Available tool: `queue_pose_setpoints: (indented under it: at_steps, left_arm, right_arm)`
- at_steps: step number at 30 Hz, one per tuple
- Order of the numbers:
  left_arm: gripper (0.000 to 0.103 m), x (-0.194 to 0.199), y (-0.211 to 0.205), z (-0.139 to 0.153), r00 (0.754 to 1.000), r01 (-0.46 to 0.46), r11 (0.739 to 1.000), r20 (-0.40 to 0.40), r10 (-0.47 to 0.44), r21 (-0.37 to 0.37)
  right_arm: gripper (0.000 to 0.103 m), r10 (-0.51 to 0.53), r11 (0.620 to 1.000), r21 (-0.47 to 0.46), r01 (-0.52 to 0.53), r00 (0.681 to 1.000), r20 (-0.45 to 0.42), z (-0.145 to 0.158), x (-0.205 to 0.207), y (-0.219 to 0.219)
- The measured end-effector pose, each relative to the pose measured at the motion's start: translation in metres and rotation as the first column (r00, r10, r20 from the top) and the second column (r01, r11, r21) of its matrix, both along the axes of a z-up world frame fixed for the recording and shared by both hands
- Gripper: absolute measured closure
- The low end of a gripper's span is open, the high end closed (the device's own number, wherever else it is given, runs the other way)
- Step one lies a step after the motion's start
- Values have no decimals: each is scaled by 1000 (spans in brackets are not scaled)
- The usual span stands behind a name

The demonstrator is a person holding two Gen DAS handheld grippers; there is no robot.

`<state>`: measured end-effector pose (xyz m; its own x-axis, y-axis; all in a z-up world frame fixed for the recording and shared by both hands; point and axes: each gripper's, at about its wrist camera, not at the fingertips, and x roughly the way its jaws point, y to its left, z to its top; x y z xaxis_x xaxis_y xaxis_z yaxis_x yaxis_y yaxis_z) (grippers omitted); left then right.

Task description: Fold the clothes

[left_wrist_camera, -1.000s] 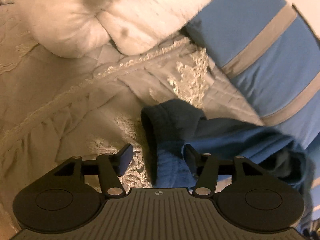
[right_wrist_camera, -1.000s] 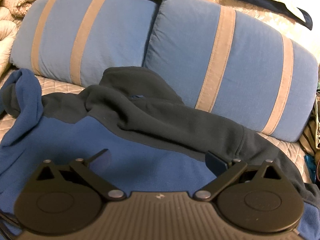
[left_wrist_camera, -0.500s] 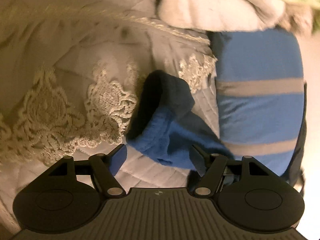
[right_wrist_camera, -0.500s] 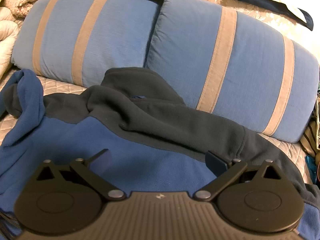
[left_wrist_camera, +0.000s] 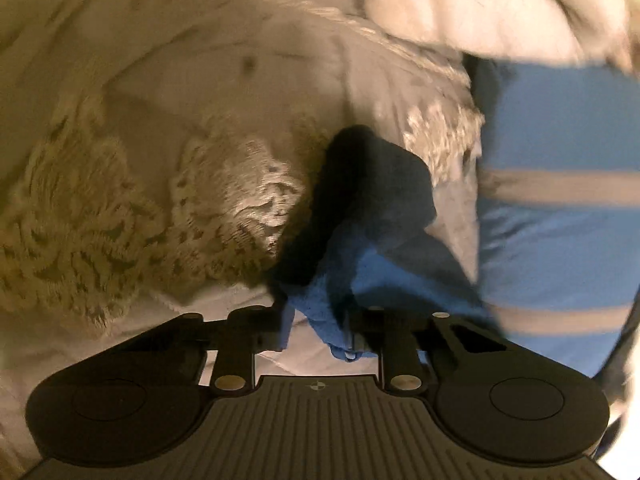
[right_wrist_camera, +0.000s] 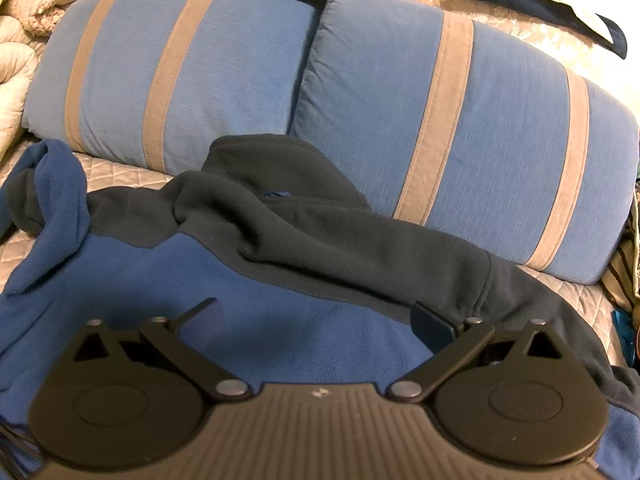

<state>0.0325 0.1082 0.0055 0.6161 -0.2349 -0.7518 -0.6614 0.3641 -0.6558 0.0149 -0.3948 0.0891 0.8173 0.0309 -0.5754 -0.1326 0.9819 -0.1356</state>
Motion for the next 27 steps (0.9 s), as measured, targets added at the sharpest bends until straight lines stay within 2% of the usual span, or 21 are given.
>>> queue_pose_setpoints:
  at_steps: [2, 3, 4, 7, 9, 11, 12, 13, 17, 21, 27]
  left_arm:
    - [82, 8, -8, 17, 998, 69, 989, -20, -67, 129]
    - [82, 12, -14, 27, 994, 113, 972, -35, -108, 208]
    - [83, 17, -20, 38, 988, 157, 942, -55, -148, 296]
    - [83, 28, -36, 67, 966, 255, 817, -100, -239, 516]
    - [83, 32, -44, 85, 953, 292, 715, -126, -277, 635]
    - [83, 30, -48, 98, 947, 301, 628, -144, -289, 718]
    - [83, 28, -49, 104, 945, 301, 590, -151, -290, 749]
    - [83, 25, -48, 109, 945, 298, 566, -156, -286, 769]
    - [83, 13, -30, 116, 955, 280, 534, -177, -237, 798]
    - [84, 3, -4, 118, 967, 252, 454, -200, -159, 855]
    - [86, -17, 45, 119, 978, 208, 423, -201, -62, 882]
  right_arm:
    - [0, 2, 1000, 0, -2, 1000, -1, 0, 0, 0]
    - [0, 2, 1000, 2, -2, 1000, -2, 0, 0, 0]
    - [0, 3, 1000, 3, -3, 1000, -3, 0, 0, -1]
    - [0, 6, 1000, 7, -6, 1000, -2, 0, 0, -2]
    - [0, 5, 1000, 7, -5, 1000, -2, -1, 0, -2]
    - [0, 3, 1000, 9, -3, 1000, -4, -1, 0, -2]
    - [0, 4, 1000, 12, -4, 1000, -3, -1, 0, -2]
    - [0, 4, 1000, 14, -4, 1000, -2, -1, 0, -2]
    - [0, 26, 999, 40, -26, 1000, 9, 1, -3, -3]
    - [0, 47, 997, 68, -48, 999, 20, 4, -6, -4]
    - [0, 54, 990, 131, -59, 998, 35, 11, -6, -11]
